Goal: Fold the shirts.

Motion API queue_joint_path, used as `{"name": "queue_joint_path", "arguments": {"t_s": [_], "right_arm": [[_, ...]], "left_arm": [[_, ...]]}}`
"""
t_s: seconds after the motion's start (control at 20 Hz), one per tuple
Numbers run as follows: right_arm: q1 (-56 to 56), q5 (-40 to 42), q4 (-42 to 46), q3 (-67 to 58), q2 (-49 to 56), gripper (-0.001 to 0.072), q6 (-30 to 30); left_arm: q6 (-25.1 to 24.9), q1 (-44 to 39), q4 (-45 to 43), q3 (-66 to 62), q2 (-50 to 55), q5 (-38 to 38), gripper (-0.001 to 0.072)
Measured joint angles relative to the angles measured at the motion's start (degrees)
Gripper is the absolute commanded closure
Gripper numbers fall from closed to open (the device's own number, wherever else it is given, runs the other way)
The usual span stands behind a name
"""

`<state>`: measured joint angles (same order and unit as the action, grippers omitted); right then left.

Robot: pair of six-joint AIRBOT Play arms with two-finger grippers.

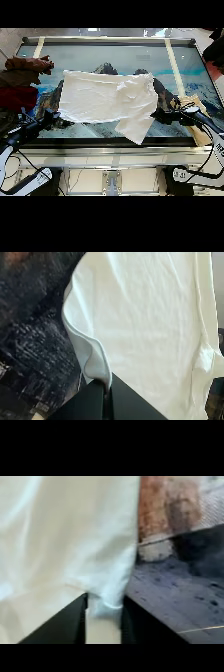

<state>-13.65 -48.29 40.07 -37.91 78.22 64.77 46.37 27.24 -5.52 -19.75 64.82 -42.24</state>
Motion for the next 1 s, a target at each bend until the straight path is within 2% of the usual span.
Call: {"name": "queue_joint_path", "arguments": {"t_s": [0.15, 0.3, 0.5, 0.65, 0.8, 1.0], "right_arm": [[1.2, 0.9, -4.3, -0.8, 0.2, 0.0695, -1.7], [1.6, -4.7, -6.0, -4.7, -1.8, 0.0695, -3.6], [1.7, -19.4, -5.4, -13.8, -12.7, 0.0695, -4.5], [1.8, -27.8, -4.1, -22.8, -26.1, 0.0696, -2.0], [1.8, -28.1, -0.3, -34.2, -37.4, 0.0698, 1.5], [1.8, -27.1, 9.2, -52.5, -42.1, 0.0699, 4.5]], "left_arm": [[-1.3, 0.0, -1.1, -1.0, -0.3, -0.6, 0.0698], [-1.1, 0.0, -8.6, -6.3, -3.8, -5.0, 0.0698], [8.4, 2.0, -27.4, -19.0, -16.8, -12.9, 0.0697], [12.8, 6.7, -35.6, -30.0, -29.6, -14.2, 0.0698], [14.8, 13.4, -39.6, -41.9, -37.8, -13.4, 0.0698], [15.8, 17.4, -41.4, -55.7, -37.1, -15.0, 0.0698]]}}
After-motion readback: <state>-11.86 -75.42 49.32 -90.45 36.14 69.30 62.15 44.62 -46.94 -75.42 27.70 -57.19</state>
